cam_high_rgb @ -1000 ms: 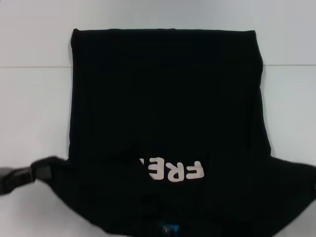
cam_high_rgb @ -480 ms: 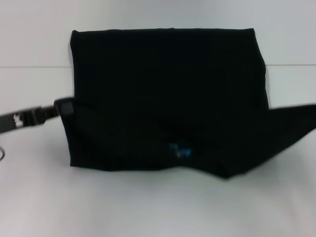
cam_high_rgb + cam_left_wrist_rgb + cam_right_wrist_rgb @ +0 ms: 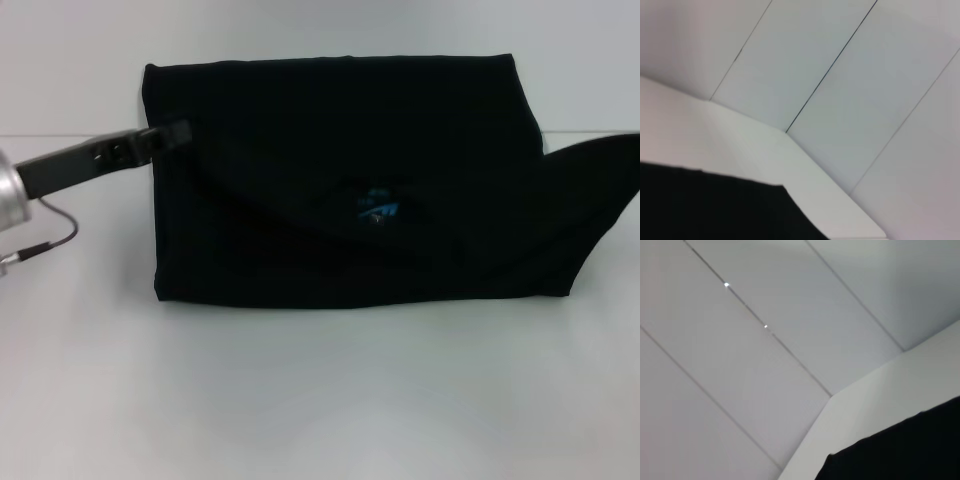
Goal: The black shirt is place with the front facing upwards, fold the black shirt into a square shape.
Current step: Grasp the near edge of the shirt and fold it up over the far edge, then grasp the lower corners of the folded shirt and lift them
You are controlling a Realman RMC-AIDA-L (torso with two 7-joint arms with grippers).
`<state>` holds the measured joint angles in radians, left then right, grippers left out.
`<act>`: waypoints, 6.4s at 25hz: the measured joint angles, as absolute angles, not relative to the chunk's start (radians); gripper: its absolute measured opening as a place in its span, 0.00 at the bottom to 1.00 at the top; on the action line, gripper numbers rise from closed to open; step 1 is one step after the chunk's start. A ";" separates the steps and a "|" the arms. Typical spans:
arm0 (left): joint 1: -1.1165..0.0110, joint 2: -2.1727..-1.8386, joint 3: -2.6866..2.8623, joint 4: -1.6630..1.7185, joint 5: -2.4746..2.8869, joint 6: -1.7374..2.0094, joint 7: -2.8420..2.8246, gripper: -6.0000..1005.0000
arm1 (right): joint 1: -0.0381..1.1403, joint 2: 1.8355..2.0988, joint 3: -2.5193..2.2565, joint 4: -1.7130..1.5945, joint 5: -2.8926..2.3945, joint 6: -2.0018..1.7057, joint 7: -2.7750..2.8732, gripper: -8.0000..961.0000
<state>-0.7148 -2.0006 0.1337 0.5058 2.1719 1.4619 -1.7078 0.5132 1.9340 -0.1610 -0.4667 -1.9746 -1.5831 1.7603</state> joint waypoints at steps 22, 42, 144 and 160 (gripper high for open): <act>-0.829 -2.123 0.163 0.447 2.022 1.032 -1.375 0.04 | 0.648 2.028 -0.181 -0.460 -1.885 -1.162 1.455 0.06; -0.834 -2.157 0.262 0.434 1.929 0.839 -1.284 0.04 | 0.782 2.054 -0.286 -0.422 -1.885 -0.900 1.376 0.06; -0.556 -2.078 0.616 0.799 1.964 1.032 -1.672 0.65 | 0.702 1.907 -0.653 -0.536 -2.409 -1.115 2.583 0.87; -0.552 -2.075 0.616 0.799 1.964 1.032 -1.677 0.65 | 0.700 1.938 -0.670 -0.527 -2.412 -1.083 2.571 0.69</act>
